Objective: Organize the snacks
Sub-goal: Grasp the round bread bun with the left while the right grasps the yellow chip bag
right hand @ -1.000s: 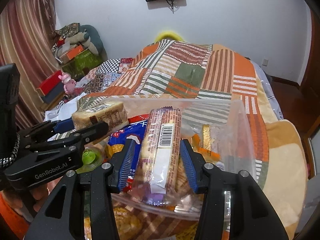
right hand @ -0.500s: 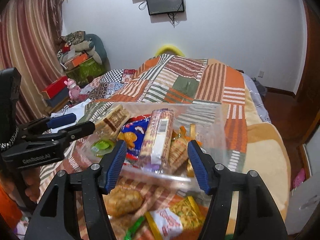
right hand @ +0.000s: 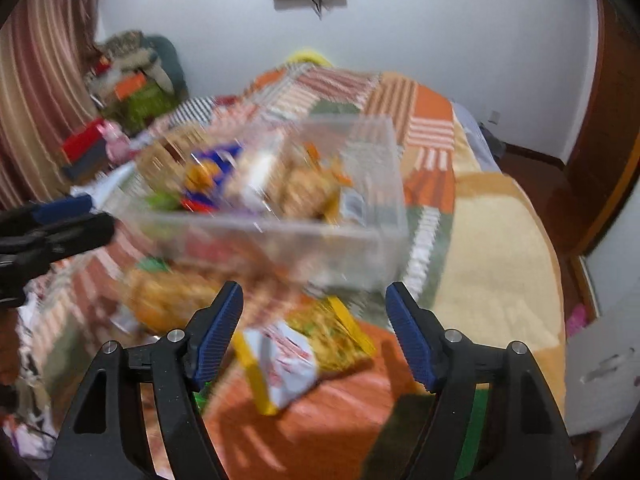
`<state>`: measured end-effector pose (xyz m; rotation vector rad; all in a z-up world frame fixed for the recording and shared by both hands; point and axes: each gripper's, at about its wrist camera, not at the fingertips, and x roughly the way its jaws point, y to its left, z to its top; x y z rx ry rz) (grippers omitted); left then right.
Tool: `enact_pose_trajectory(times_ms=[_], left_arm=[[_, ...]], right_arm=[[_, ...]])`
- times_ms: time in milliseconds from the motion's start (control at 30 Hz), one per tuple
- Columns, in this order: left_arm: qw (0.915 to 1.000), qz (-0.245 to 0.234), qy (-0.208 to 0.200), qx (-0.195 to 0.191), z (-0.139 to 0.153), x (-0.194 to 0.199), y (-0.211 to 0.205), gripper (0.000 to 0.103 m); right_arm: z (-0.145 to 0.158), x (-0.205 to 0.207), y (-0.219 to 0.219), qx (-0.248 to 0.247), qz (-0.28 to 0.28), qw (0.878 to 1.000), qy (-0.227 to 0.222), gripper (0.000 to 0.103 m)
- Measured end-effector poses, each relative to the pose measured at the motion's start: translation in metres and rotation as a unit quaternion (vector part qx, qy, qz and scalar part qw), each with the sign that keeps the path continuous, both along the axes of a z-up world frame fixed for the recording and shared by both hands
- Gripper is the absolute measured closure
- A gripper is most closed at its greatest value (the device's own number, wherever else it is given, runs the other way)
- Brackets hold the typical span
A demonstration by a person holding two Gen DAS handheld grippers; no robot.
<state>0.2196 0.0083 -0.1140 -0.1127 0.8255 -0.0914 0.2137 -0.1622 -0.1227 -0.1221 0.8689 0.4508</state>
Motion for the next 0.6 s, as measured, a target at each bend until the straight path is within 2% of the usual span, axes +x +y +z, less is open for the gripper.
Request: enact_pose_trajectory(times_ms=[167,267,467,600], left_arm=[[0.9995,-0.021,0.024,0.001,-0.018,0.005,-0.018,0.023],[0.9988,-0.032,0.036,0.002,-0.028,0.008,-0.028,0.023],[0.9979,-0.039,0.048,0.018,-0.045,0.014,-0.038,0.023],[0.9978,-0.031,0.058,0.01,-0.054,0.02,-0.034,0.023]], right_arm=[[-0.028,0.008,-0.005,-0.006,-0.007,0.999,0.047,0.032],[-0.035,0.006,-0.007,0.004,0.002,0.998,0.062,0.028],[-0.034,-0.009,-0.023,-0.005,0.005,0.998,0.056,0.028],[-0.03,-0.014,-0.038,-0.001,-0.006,0.999,0.053,0.029]])
